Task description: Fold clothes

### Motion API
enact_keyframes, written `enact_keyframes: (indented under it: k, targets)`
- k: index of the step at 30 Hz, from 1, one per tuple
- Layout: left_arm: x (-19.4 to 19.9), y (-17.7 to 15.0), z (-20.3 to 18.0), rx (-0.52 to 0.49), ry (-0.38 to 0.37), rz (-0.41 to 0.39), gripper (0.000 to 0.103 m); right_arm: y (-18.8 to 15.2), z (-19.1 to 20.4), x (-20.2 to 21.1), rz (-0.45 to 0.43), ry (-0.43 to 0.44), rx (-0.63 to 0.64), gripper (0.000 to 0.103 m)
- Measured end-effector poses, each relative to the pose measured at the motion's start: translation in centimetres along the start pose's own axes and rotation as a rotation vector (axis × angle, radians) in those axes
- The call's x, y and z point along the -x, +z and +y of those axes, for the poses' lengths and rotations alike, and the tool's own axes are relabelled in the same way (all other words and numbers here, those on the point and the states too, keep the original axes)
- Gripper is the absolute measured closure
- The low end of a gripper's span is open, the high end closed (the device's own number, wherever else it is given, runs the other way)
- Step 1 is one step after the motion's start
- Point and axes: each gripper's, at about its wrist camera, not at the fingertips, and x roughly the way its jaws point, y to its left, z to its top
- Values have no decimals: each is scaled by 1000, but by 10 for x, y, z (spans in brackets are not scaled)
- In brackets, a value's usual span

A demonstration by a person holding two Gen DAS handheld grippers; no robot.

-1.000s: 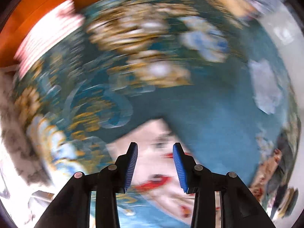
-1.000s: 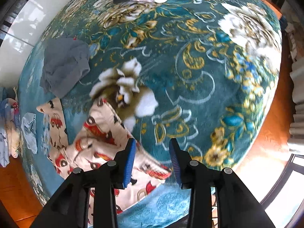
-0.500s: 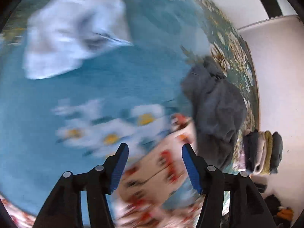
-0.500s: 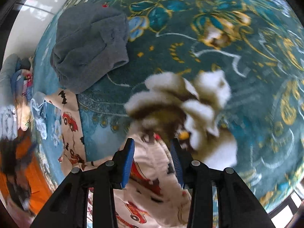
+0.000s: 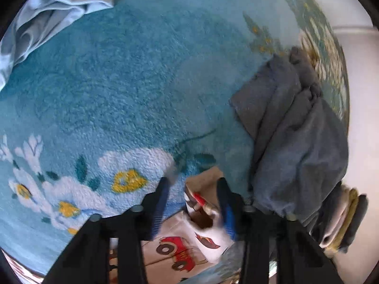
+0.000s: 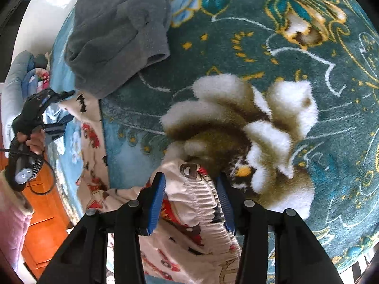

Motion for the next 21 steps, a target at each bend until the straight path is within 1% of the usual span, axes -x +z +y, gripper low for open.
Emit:
enact_keyframes:
  k: [2, 4, 5, 6, 7, 8, 10, 11, 13, 14, 15, 17, 19, 21]
  targets:
    - [-3, 2, -5, -25, 14, 16, 62, -2, 3, 0, 14, 12, 43, 56]
    - [-4, 3, -8, -40, 16, 14, 62, -1, 5, -6, 27, -22, 85, 58]
    - [-5, 4, -9, -48, 17, 13, 69, 1, 5, -10, 34, -39, 84, 60]
    - [-4, 4, -11, -59, 13, 5, 93, 2, 4, -13, 39, -52, 81, 61]
    - [-2, 3, -12, -74, 4, -12, 94, 2, 5, -13, 38, -63, 80, 63]
    - [0, 1, -13, -88, -6, -28, 94, 1, 7, -13, 34, -83, 86, 71]
    - [13, -4, -10, -107, -30, -76, 95, -2, 9, -11, 23, -132, 92, 83]
    - [23, -7, -7, -110, -45, -109, 95, -4, 9, -10, 17, -143, 81, 87]
    - [48, -17, 4, -108, -88, -171, 95, -7, 10, -6, -3, -170, 57, 92]
    - [67, -25, 14, -99, -111, -210, 95, -9, 12, -4, -16, -183, 48, 93]
    - [93, -37, 32, -86, -129, -263, 95, -10, 13, -2, -27, -197, 42, 93]
    - [142, -56, 78, -64, -154, -362, 95, -13, 18, 1, -48, -223, 44, 94]
    - [179, -71, 133, -17, -149, -437, 95, -17, 22, 6, -74, -249, 45, 94]
    - [226, -97, 208, 81, -115, -552, 95, -21, 25, 11, -102, -273, 40, 95]
